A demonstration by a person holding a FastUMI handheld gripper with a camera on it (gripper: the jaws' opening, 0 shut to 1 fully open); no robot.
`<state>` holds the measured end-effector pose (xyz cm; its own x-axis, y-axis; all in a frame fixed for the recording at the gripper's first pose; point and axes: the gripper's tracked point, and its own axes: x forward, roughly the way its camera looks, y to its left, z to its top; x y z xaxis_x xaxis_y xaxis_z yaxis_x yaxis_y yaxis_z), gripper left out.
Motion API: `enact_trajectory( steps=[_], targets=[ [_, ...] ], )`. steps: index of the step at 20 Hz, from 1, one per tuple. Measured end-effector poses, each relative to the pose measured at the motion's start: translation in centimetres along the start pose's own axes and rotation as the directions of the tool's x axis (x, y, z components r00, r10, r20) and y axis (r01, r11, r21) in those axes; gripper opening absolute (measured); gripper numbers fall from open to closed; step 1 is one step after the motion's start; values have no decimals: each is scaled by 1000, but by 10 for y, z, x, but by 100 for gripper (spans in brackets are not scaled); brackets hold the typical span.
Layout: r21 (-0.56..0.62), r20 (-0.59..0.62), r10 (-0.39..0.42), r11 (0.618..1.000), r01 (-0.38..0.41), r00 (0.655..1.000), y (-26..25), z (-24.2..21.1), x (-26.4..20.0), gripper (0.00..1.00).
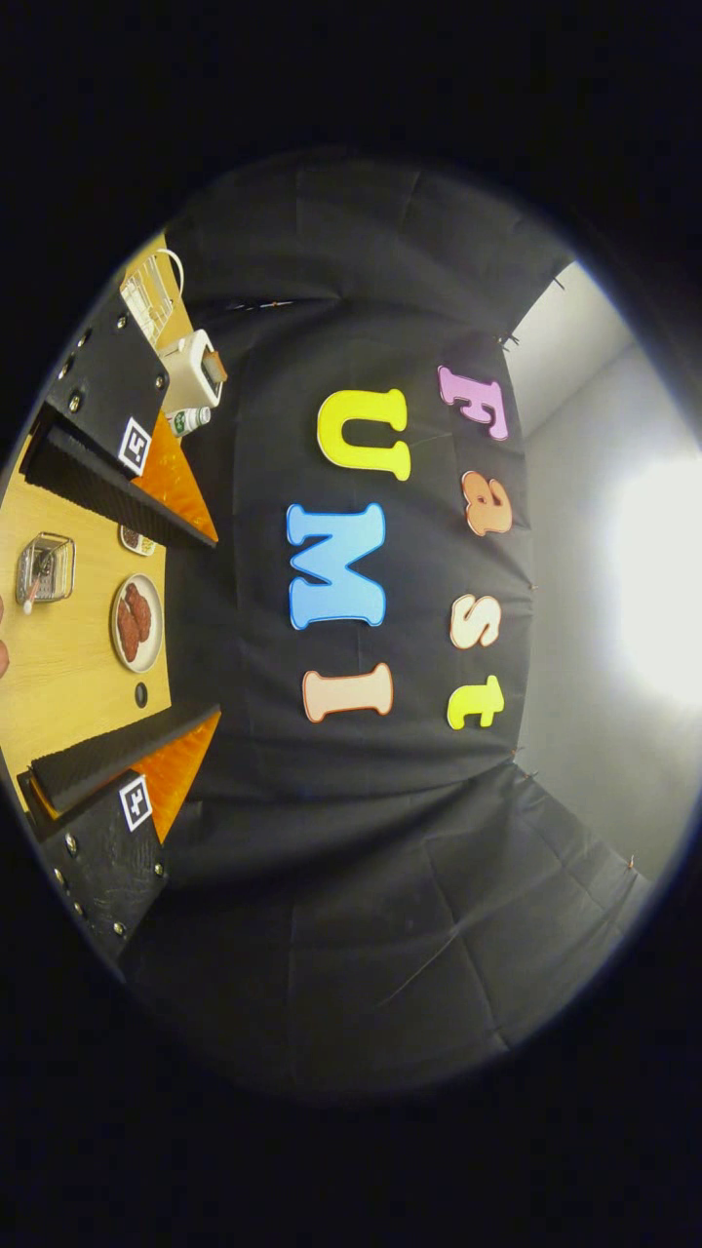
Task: Take the plate from the dish rack, then take the spoon from the basket and place it into the plate.
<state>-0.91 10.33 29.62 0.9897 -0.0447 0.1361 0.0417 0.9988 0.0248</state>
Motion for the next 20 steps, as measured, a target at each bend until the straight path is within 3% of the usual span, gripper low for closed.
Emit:
enact_trajectory(
  steps=[11, 20],
  targets=[
    [27, -86, 121, 993, -119, 989, 100, 2, 13, 96],
    [85, -254, 218, 976, -202, 942, 181, -26, 34, 96]
  ],
)
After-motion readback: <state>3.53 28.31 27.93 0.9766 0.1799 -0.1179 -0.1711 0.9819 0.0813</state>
